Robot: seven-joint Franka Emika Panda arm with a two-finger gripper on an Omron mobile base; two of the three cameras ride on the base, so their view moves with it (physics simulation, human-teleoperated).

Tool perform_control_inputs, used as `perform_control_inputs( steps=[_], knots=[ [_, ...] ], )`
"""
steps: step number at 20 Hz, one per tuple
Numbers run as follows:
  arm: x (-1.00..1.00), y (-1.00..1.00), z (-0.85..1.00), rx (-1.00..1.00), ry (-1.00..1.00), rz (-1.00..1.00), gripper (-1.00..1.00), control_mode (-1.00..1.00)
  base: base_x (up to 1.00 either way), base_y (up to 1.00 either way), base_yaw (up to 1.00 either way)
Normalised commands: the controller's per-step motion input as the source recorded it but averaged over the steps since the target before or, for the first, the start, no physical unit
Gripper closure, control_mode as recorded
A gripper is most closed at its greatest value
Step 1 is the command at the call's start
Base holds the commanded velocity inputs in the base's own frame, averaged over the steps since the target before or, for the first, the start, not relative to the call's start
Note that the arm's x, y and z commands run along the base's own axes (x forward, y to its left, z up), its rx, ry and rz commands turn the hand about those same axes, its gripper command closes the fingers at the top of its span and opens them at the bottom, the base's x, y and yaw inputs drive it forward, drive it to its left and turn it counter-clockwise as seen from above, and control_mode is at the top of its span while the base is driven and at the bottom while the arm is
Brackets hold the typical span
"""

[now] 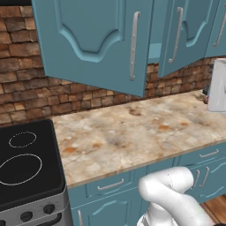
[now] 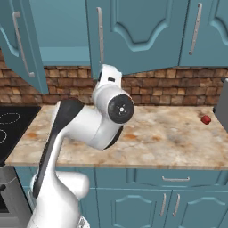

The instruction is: Close all open cabinet doors.

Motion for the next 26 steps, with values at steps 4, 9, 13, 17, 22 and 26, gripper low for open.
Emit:
perform_control_inputs(
  steps=[4, 9, 13, 17, 22, 26],
  knots=[
    [0.81, 0.14, 0.00, -0.01, 0.00, 0.18, -1.00, -1.00, 0.00, 0.00, 0.00],
    [0.81, 0.31, 0.00, -0.03, 0.00, 0.05, -1.00, -1.00, 0.00, 0.00, 0.00],
    [0.84, 0.34, 0.00, -0.04, 0.00, 0.00, -1.00, -1.00, 0.00, 0.00, 0.00],
    [0.81, 0.25, 0.00, -0.02, 0.00, 0.00, -1.00, -1.00, 0.00, 0.00, 0.00],
    [0.76, 0.04, 0.00, 0.00, 0.00, 0.02, -1.00, -1.00, 0.00, 0.00, 0.00],
    [0.70, 0.00, 0.00, 0.00, 0.00, 0.07, -1.00, -1.00, 0.00, 0.00, 0.00]
  ],
)
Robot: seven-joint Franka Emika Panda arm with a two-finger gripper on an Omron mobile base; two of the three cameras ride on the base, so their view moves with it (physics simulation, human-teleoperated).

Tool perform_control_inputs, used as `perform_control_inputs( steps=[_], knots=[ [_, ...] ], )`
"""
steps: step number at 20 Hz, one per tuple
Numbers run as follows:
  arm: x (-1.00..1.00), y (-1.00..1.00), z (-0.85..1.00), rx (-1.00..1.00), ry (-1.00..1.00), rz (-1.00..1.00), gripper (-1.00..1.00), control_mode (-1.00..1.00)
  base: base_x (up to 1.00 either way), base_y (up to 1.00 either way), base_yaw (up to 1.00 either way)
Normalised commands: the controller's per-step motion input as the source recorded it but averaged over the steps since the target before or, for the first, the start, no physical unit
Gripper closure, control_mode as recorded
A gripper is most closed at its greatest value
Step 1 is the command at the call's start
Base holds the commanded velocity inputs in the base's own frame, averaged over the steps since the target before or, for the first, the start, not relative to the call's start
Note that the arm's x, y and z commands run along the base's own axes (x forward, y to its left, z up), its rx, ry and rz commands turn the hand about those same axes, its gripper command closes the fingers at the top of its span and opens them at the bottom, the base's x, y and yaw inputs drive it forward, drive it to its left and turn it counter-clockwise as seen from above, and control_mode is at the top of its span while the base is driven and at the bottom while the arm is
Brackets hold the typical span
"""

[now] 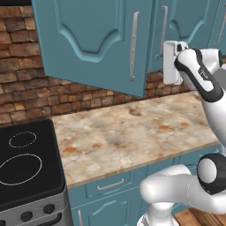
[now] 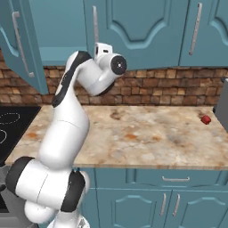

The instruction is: Close all open cabinet doors.

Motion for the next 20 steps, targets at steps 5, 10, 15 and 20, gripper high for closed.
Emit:
perform_control_inputs(
  steps=[5, 10, 15, 20],
  knots=[
    [0.73, 0.00, -0.07, 0.00, 0.00, 0.07, -1.00, -1.00, 0.00, 0.00, 0.00],
    [0.71, 0.00, -0.18, 0.00, 0.00, 0.06, -1.00, -1.00, 0.00, 0.00, 0.00],
    [0.67, 0.00, -0.18, 0.00, 0.00, 0.06, -1.00, -1.00, 0.00, 0.00, 0.00],
    [0.57, 0.00, -0.19, 0.00, 0.00, 0.05, -1.00, -1.00, 0.00, 0.00, 0.00]
  ],
)
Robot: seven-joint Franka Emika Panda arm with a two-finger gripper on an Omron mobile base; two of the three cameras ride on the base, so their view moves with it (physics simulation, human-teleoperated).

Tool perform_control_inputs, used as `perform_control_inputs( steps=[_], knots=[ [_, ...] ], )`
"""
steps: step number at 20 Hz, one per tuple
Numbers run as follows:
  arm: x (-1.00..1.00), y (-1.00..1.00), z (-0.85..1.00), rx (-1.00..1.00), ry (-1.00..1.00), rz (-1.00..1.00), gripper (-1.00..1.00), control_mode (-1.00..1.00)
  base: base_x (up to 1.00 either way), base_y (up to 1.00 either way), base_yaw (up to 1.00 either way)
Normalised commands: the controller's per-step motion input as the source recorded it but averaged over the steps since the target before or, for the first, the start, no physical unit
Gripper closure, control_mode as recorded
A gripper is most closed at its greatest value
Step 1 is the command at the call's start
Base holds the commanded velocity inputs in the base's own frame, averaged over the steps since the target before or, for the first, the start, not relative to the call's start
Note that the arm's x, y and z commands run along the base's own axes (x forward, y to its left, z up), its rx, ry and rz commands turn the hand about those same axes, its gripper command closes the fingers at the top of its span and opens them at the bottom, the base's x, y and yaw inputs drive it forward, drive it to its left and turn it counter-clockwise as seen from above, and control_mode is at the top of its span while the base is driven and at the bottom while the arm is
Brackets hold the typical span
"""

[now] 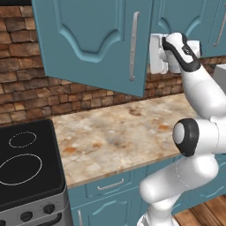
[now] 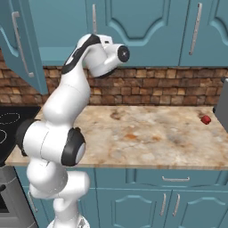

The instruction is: Close all open cabinet doors.

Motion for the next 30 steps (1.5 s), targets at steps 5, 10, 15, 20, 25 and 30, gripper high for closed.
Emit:
perform_control_inputs(
  steps=[5, 10, 15, 20, 25, 30],
  knots=[
    [0.26, 0.12, -0.64, -0.09, 0.00, 0.06, -1.00, -1.00, 0.00, 0.00, 0.00],
    [0.01, 0.18, -0.95, -0.13, 0.00, 0.10, -1.00, -1.00, 0.00, 0.00, 0.00],
    [0.00, 0.12, -0.86, -0.09, 0.00, 0.10, -1.00, -1.00, 0.00, 0.00, 0.00],
    [-0.28, 0.07, -0.30, -0.09, -0.02, 0.07, -1.00, -1.00, 0.00, 0.00, 0.00],
    [-0.95, 0.00, 0.20, -0.14, -0.10, 0.06, -1.00, -1.00, 0.00, 0.00, 0.00],
    [-1.00, 0.08, 0.30, -0.19, -0.15, 0.02, -1.00, -1.00, 0.00, 0.00, 0.00]
  ],
)
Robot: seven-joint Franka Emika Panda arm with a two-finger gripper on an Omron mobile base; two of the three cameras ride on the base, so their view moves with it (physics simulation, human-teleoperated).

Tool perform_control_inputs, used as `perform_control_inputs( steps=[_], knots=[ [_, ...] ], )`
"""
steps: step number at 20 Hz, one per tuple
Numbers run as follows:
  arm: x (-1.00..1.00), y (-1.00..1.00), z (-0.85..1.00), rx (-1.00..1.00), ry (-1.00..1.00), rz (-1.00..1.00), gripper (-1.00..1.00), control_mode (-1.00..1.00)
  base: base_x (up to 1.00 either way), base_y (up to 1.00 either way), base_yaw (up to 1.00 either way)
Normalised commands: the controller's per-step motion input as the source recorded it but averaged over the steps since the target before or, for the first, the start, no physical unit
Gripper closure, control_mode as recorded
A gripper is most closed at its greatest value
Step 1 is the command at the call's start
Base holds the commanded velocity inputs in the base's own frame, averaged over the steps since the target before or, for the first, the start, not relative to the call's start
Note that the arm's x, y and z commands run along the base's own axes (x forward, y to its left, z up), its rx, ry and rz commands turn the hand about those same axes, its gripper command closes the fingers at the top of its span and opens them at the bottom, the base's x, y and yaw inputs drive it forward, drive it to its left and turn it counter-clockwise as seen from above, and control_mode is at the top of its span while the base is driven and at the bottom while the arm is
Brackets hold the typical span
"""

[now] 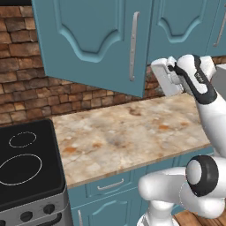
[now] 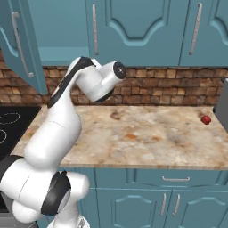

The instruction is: Close all open cabinet doors.

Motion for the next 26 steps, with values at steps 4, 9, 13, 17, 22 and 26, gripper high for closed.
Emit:
perform_control_inputs(
  steps=[4, 9, 13, 17, 22, 26],
  knots=[
    [-0.99, 0.07, 0.37, -0.18, -0.16, 0.00, -1.00, -1.00, 0.00, 0.00, 0.00],
    [-1.00, 0.00, 0.38, -0.15, -0.14, 0.00, -1.00, -1.00, 0.00, 0.00, 0.00],
    [-1.00, 0.04, 0.33, -0.17, -0.14, 0.00, -1.00, -1.00, 0.00, 0.00, 0.00],
    [-1.00, 0.23, 0.25, -0.15, -0.13, -0.03, -1.00, -1.00, 0.00, 0.00, 0.00],
    [-0.84, 0.50, 0.17, -0.14, -0.09, -0.11, -1.00, -1.00, 0.00, 0.00, 0.00],
    [-0.44, 0.62, 0.20, -0.17, -0.09, -0.16, -1.00, -1.00, 0.00, 0.00, 0.00]
  ],
)
